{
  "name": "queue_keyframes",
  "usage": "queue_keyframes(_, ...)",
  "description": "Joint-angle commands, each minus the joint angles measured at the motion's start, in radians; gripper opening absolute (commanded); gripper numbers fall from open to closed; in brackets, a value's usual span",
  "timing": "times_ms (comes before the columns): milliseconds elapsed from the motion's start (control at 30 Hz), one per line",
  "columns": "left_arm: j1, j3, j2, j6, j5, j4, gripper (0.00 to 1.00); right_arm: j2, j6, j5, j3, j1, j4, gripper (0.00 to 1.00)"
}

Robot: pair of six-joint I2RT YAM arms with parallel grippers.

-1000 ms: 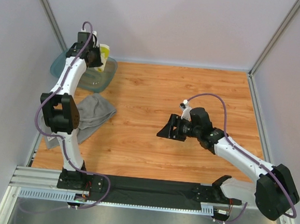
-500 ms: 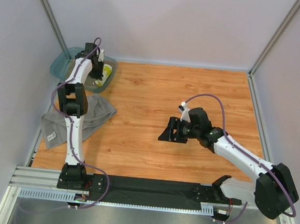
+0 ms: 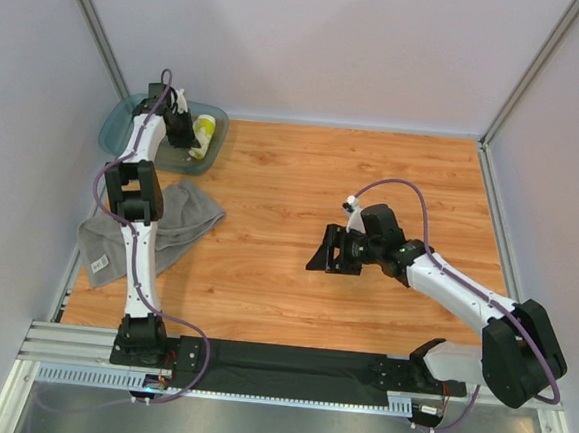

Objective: Roll the towels
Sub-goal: Place the rolled towel into the container

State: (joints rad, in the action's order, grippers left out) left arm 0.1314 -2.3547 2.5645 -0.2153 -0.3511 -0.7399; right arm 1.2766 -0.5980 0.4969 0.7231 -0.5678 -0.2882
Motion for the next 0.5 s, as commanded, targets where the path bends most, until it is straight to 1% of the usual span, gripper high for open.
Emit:
queue_keyframes(0, 0.016, 0.049, -0.052, -0.047, -0.065, 0.022, 0.0, -0.002, 0.017, 0.031, 0.048, 0.005, 0.001, 0.69)
queue_keyframes(167, 0.016, 0.09, -0.108, -0.006, -0.075, -0.026, 0.0, -0.042, 0.006, 0.042, 0.042, 0.003, -0.003, 0.69)
queue_keyframes(233, 0.016, 0.098, -0.112, 0.004, -0.104, -0.058, 0.0, -0.062, 0.004, 0.045, 0.036, 0.003, -0.009, 0.69)
queue_keyframes(467, 0.016, 0.098, -0.099, 0.033, -0.103, -0.13, 0.0, -0.112, 0.006, 0.046, 0.009, 0.003, -0.037, 0.69)
